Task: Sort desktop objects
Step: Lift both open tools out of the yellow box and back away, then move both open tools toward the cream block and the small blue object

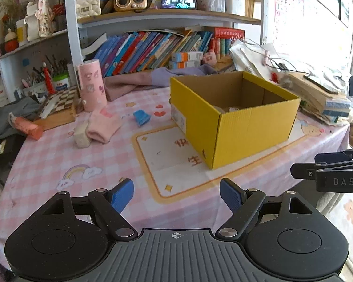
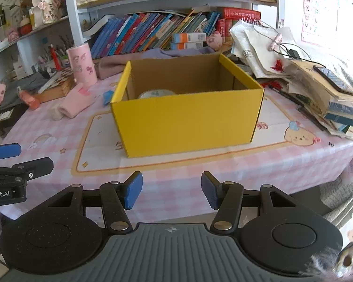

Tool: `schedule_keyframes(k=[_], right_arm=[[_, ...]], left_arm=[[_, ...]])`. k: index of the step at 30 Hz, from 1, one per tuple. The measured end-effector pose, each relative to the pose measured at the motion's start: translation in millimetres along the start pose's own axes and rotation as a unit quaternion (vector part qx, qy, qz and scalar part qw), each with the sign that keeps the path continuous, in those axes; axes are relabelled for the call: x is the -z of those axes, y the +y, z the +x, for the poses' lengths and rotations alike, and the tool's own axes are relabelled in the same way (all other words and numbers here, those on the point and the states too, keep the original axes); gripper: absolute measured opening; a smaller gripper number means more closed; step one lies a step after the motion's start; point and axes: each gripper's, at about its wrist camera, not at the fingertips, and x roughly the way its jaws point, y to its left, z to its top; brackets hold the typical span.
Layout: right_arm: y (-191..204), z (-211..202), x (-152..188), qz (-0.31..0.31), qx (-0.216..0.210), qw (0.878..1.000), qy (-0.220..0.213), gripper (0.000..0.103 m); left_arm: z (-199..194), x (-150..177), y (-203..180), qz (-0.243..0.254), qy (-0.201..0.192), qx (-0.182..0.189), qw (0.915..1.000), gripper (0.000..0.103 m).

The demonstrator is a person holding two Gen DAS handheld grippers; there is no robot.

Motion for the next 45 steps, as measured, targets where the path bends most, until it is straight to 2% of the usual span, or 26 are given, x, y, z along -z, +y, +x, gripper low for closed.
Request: schedule_keyframes(k=[11,33,40,45], right_arm=[[42,-9,18,-0.029,-0.021,0.999,0.01,0.056],[126,1,18,-0.118,-0.089,0.989,0.015,0.057],[141,-2,19,-0.152,-0.091,0.984,0.006,0.057],[143,0,18,-0.148,-0.09,0.985,0.002,0.058]], left_arm=[[-18,22,22,-0.001,0.009,-0.003,1.0,0.083],[-49,45,84,-0.057,-0.001,-0.068,0.9961,0.084],[-46,45,91,-0.073,-0.002,-0.062,0.9954,0.084],[-46,44,96,-0.091,-0.012,-0.062,0.9938,0.084]])
